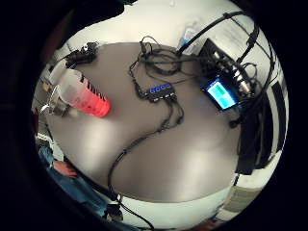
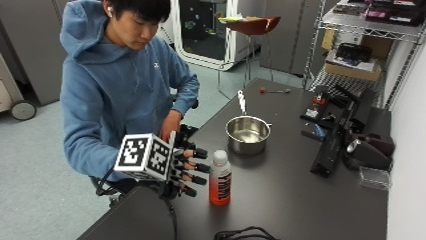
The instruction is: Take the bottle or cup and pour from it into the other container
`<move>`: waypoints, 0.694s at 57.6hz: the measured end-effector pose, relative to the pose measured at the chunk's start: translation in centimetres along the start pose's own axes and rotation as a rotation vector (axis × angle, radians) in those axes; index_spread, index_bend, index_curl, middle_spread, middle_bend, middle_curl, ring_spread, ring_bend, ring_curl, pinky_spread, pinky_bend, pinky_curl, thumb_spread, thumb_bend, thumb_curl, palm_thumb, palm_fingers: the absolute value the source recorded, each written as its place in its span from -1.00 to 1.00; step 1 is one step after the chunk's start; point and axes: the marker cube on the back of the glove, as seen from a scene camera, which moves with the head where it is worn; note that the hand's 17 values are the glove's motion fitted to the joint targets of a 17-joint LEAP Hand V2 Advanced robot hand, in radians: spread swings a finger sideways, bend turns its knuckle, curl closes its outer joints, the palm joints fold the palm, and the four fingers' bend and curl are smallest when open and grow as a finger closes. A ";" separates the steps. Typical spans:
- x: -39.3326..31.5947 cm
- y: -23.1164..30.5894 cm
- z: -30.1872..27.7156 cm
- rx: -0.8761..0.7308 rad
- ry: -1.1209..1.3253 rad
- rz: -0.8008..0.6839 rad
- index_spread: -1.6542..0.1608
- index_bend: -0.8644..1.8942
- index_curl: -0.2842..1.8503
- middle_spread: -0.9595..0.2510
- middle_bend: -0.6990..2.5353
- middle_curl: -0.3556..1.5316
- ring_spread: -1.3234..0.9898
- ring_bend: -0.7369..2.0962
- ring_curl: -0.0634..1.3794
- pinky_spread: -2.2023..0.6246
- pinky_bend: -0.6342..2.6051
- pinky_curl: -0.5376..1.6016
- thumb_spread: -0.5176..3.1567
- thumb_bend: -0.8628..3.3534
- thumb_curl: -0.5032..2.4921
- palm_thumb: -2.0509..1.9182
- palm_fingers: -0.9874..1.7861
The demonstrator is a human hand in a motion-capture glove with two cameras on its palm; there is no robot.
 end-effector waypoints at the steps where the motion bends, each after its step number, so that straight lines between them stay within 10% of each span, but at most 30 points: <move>1: 0.3 0.0 0.4 0.002 -0.018 0.003 0.41 -0.29 -0.54 0.58 -0.45 -0.29 0.21 -0.19 -0.49 0.74 -0.19 -0.21 -0.21 -0.60 -0.42 0.34 -0.23; 40: 1.8 -1.5 10.4 0.039 -0.627 0.085 0.41 -0.29 -0.58 0.62 -0.43 -0.26 0.22 -0.14 -0.48 0.73 -0.12 -0.21 -0.24 -0.61 -0.43 0.34 -0.27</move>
